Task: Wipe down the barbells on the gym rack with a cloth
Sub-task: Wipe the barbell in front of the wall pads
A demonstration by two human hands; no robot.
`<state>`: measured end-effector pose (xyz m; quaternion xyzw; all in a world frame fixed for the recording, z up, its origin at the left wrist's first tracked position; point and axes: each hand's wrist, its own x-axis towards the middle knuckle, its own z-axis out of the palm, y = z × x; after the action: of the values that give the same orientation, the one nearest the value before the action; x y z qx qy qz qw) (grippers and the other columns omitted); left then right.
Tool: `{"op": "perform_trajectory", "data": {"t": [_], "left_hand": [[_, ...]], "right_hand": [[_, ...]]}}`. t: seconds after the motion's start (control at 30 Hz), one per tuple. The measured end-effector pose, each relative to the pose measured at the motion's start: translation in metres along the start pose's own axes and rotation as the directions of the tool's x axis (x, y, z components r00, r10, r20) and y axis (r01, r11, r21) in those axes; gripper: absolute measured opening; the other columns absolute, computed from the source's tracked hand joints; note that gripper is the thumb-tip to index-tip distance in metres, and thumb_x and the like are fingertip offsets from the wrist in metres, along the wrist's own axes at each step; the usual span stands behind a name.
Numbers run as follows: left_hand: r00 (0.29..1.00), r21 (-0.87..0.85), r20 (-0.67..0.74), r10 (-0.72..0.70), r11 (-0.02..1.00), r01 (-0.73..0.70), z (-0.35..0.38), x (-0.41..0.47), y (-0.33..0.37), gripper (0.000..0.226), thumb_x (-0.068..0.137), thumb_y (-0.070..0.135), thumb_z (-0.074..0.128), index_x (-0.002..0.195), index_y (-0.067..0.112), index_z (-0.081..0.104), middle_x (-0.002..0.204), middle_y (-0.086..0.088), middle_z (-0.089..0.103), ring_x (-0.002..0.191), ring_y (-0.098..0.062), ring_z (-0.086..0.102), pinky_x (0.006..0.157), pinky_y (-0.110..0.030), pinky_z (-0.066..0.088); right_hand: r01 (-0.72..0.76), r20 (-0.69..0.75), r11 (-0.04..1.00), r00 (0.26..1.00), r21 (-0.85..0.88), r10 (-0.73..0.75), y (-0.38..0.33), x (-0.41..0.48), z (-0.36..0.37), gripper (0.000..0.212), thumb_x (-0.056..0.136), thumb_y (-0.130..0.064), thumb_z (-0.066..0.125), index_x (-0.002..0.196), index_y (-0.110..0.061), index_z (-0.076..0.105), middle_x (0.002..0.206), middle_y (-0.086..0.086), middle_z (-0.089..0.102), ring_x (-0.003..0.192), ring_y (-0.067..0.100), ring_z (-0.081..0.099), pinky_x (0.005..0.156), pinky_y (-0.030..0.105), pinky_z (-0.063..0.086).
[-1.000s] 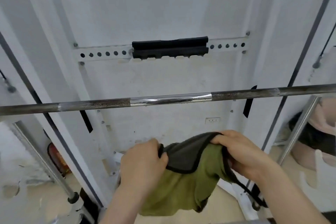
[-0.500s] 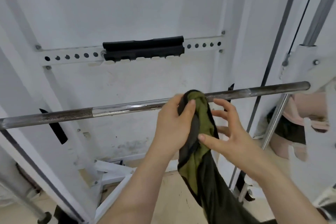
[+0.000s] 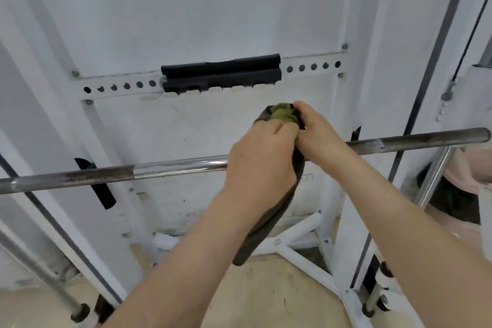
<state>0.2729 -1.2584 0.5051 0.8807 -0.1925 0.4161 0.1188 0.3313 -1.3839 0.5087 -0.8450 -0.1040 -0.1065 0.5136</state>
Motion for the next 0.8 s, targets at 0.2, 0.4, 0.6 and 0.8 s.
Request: {"op": "perform_trajectory", "data": {"t": [0.2, 0.4, 0.6, 0.8], "left_hand": [[0.956, 0.353, 0.291, -0.025, 0.932, -0.083, 0.084, -0.003, 0.009, 0.059, 0.068, 0.024, 0.076, 0.119, 0.001, 0.057, 0.111, -0.017, 0.060, 0.107, -0.034, 0.055, 0.105, -0.045, 0.038], [0.987, 0.349, 0.155, 0.043, 0.932, -0.096, 0.088, 0.000, -0.015, 0.028, 0.059, 0.018, 0.080, 0.082, 0.015, 0.065, 0.063, -0.002, 0.054, 0.053, -0.022, 0.054, 0.051, -0.029, 0.033], [0.970, 0.517, 0.164, -0.181, 0.853, 0.072, 0.036, -0.034, -0.081, 0.038, 0.063, 0.028, 0.079, 0.095, 0.015, 0.062, 0.074, -0.003, 0.060, 0.063, -0.028, 0.059, 0.056, -0.030, 0.035], [0.928, 0.485, 0.217, -0.303, 0.859, 0.166, 0.010, -0.045, -0.114, 0.017, 0.069, 0.007, 0.071, 0.080, 0.012, 0.060, 0.073, -0.008, 0.056, 0.060, -0.031, 0.052, 0.052, -0.032, 0.033]], "right_hand": [[0.065, -0.021, 0.914, 0.997, -0.401, -0.080, 0.027, -0.001, -0.027, 0.042, 0.098, -0.035, 0.037, 0.140, -0.030, 0.038, 0.131, 0.000, 0.058, 0.113, 0.022, 0.056, 0.094, 0.038, 0.044], [0.105, -0.056, 0.642, 0.973, -0.759, -0.226, 0.058, 0.004, -0.003, 0.057, 0.096, -0.055, 0.009, 0.099, -0.025, 0.057, 0.066, -0.002, 0.065, 0.077, 0.029, 0.064, 0.079, 0.039, 0.034], [0.061, -0.072, 0.539, 0.972, -0.840, -0.223, 0.057, 0.004, 0.003, 0.058, 0.100, -0.045, 0.018, 0.059, -0.020, 0.050, 0.056, 0.002, 0.053, 0.058, 0.029, 0.048, 0.079, 0.040, 0.034], [0.040, -0.089, 0.556, 0.975, -0.830, -0.203, 0.047, 0.000, 0.012, 0.051, 0.100, -0.032, 0.021, 0.081, -0.014, 0.064, 0.085, 0.007, 0.060, 0.084, 0.030, 0.050, 0.093, 0.045, 0.033]]}}
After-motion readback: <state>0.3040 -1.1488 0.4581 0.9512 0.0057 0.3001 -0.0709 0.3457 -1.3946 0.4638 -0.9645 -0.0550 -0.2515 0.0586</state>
